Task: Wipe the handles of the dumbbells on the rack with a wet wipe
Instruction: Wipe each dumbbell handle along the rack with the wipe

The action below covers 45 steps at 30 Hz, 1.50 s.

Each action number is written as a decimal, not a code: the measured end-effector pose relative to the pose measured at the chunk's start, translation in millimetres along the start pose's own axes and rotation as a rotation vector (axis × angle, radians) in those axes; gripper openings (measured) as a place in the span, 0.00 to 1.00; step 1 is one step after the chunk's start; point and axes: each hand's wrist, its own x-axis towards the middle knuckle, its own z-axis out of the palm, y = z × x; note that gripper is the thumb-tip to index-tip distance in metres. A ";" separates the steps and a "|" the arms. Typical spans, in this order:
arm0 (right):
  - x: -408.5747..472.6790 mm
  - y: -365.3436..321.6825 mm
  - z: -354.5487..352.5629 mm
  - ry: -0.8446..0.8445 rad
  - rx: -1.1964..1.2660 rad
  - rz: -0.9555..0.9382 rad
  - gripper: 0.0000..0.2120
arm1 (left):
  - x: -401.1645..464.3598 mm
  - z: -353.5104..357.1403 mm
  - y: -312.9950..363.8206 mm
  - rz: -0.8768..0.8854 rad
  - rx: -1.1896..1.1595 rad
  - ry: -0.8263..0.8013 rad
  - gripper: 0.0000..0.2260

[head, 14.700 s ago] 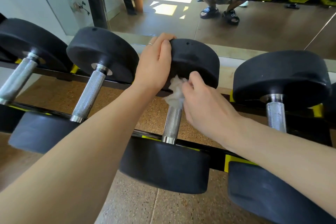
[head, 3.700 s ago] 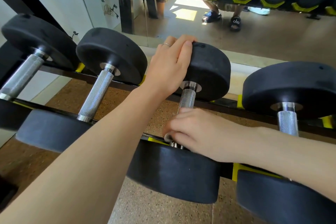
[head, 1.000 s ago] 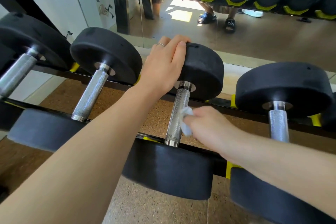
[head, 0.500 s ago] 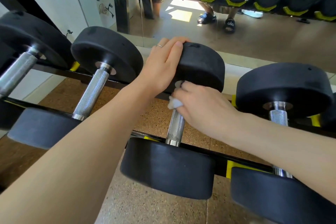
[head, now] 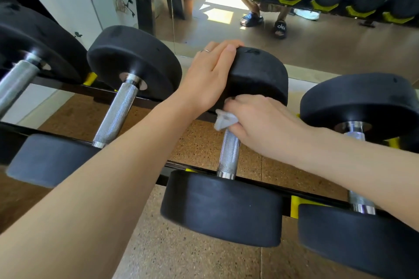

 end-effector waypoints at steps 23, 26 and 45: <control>0.0 -33.3 -12.1 -0.580 -0.108 -0.197 0.09 | -2.2 -9.6 16.6 -0.047 0.051 -0.069 0.19; 13.4 -37.0 -24.8 -0.710 -0.052 -0.269 0.13 | -2.9 -11.9 18.3 -0.111 0.051 -0.090 0.19; 82.0 -84.3 2.8 -0.045 0.257 -0.114 0.16 | -1.8 -151.7 -30.4 -0.196 0.331 0.115 0.20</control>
